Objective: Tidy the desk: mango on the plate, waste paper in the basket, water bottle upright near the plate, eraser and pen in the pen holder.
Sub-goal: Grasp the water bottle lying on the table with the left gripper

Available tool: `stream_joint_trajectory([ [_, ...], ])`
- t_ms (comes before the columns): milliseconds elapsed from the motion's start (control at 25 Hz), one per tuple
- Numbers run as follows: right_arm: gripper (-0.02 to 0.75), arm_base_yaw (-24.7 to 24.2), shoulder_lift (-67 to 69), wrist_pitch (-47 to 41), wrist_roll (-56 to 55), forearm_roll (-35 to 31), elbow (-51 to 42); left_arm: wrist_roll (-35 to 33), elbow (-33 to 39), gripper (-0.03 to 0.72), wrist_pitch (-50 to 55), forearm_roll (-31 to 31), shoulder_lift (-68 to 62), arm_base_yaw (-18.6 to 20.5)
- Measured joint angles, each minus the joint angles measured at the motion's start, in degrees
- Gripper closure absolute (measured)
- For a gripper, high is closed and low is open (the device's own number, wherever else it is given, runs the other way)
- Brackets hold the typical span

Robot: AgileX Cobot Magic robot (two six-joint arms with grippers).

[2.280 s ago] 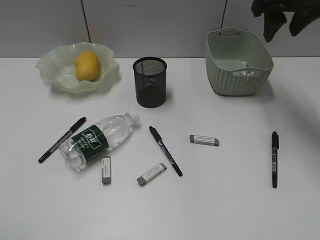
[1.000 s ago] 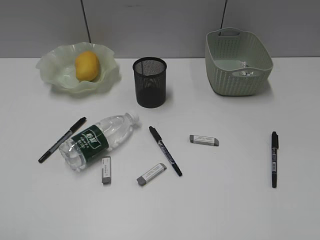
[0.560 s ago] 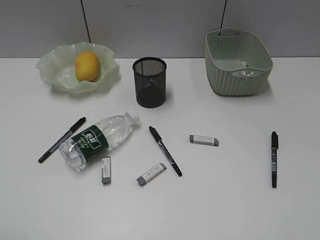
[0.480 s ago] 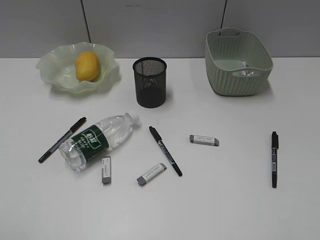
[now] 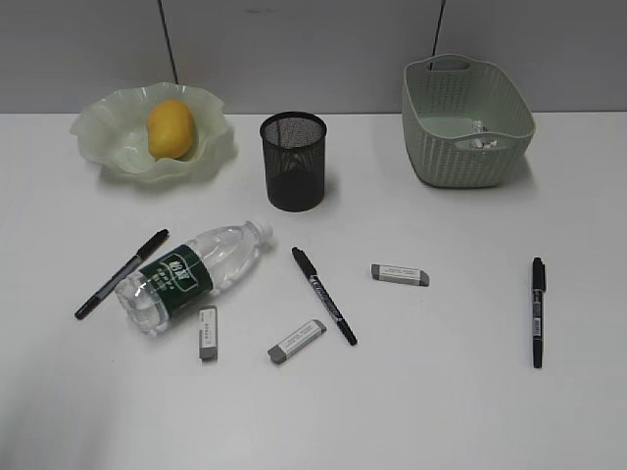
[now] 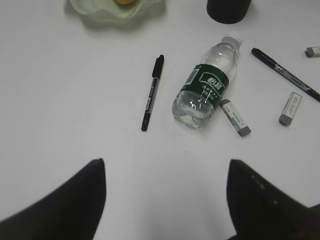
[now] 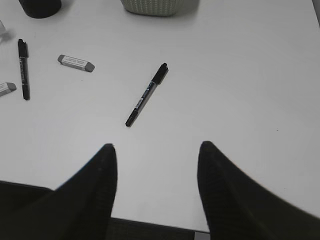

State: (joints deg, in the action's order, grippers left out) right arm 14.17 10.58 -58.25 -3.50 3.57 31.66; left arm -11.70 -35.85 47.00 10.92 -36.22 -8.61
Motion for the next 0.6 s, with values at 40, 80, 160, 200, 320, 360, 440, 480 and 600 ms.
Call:
stream_joint_trajectory([
  [40, 0.321, 0.0, 0.0, 0.0, 0.0, 0.0, 0.0, -0.9, -1.0, 0.109, -0.9, 0.6, -2.9, 0.0],
  [80, 0.321, 0.0, 0.0, 0.0, 0.0, 0.0, 0.0, -2.2, -2.0, 0.106, -1.7, 1.4, -6.4, 0.0],
  [160, 0.321, 0.0, 0.0, 0.0, 0.0, 0.0, 0.0, -5.0, -4.7, 0.101, -2.7, 2.8, -14.4, -0.2],
  [200, 0.323, 0.0, 0.0, 0.0, 0.0, 0.0, 0.0, -5.8, -6.1, 0.098, -2.8, 3.0, -17.0, -0.6],
  [320, 0.323, 0.0, 0.0, 0.0, 0.0, 0.0, 0.0, -7.1, -12.1, 0.094, -2.5, 3.1, -25.2, -2.8],
  [360, 0.324, 0.0, 0.0, 0.0, 0.0, 0.0, 0.0, -7.2, -13.9, 0.092, -2.1, 2.8, -28.2, -3.9],
  [440, 0.324, 0.0, 0.0, 0.0, 0.0, 0.0, 0.0, -7.4, -18.1, 0.091, -1.9, 2.5, -33.7, -6.1],
  [480, 0.324, 0.0, 0.0, 0.0, 0.0, 0.0, 0.0, -7.4, -20.1, 0.091, -1.9, 2.3, -35.9, -7.4],
  [600, 0.324, 0.0, 0.0, 0.0, 0.0, 0.0, 0.0, -7.5, -26.3, 0.090, 0.0, 1.3, -43.5, -11.0],
])
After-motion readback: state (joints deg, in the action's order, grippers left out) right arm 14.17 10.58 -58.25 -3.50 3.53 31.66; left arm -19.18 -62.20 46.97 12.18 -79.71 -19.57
